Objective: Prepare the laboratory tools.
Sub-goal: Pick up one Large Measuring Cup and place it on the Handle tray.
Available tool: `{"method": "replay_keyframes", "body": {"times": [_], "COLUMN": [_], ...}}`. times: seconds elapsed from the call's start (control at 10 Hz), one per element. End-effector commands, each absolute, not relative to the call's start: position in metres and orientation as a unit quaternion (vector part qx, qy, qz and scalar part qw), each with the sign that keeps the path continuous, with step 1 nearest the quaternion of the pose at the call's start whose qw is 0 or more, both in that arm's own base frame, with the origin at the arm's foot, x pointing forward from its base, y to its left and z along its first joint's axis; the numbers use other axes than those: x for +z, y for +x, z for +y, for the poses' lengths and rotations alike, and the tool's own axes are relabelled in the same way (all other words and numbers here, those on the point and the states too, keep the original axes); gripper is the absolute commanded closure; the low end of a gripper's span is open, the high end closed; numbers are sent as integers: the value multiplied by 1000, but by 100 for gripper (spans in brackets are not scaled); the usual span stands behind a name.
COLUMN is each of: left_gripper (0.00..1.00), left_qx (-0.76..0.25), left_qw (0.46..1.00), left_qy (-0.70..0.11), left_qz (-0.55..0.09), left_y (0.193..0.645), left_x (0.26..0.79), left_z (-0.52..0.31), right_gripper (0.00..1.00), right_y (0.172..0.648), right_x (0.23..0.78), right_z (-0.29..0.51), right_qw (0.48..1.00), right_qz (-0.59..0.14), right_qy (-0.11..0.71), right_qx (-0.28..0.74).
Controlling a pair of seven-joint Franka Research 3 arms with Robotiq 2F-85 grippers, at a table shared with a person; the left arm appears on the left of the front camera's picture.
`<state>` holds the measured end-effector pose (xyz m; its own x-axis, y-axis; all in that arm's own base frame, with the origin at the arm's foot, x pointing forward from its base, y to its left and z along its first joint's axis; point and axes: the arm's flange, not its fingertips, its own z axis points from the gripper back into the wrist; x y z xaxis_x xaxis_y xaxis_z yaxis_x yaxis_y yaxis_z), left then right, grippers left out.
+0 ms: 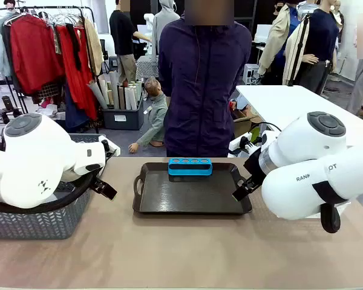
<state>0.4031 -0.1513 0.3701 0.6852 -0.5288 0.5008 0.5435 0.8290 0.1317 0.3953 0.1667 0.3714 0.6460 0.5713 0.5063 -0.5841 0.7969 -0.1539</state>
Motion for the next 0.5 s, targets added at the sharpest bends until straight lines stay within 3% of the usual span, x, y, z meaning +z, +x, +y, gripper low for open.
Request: {"method": "replay_keyframes", "body": {"times": [0.0, 0.4], "left_gripper": [0, 0], "left_qx": [-292, -292], "left_qw": [918, 918], "left_qy": [-14, -14], "left_qz": [-269, -269], "left_y": [403, 403], "left_x": [370, 370], "left_z": [-151, -151], "right_gripper": [0, 0], "right_y": [395, 395], "right_x": [371, 371], "right_z": [167, 167], "right_qw": [907, 907], "right_qz": [-275, -275], "right_qy": [12, 12], "right_qx": [318, 318]}}
